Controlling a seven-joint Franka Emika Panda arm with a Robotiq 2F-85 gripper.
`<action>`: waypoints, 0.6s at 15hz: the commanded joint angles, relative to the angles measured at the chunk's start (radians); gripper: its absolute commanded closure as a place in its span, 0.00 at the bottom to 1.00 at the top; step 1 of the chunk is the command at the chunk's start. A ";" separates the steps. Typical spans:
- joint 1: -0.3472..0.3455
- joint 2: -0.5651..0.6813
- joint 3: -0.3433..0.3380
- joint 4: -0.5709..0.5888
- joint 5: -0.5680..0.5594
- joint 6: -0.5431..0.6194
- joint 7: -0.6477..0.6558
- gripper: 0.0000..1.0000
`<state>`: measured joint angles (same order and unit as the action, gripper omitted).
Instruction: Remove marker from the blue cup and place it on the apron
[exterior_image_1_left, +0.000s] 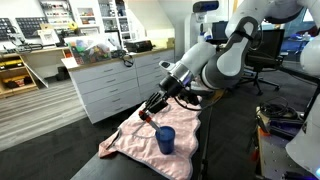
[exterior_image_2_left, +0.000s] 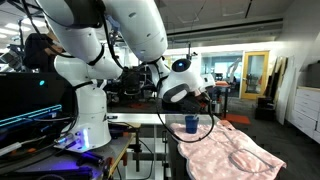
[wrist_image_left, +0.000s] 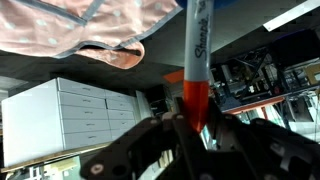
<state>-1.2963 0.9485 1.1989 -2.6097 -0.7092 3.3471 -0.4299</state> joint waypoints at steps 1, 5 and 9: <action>-0.040 -0.074 0.049 -0.041 0.021 -0.004 0.093 0.93; -0.057 -0.097 0.079 -0.037 0.033 -0.007 0.138 0.93; -0.078 -0.139 0.113 -0.022 0.059 -0.024 0.164 0.93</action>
<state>-1.3445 0.9059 1.2668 -2.6211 -0.6873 3.3461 -0.3245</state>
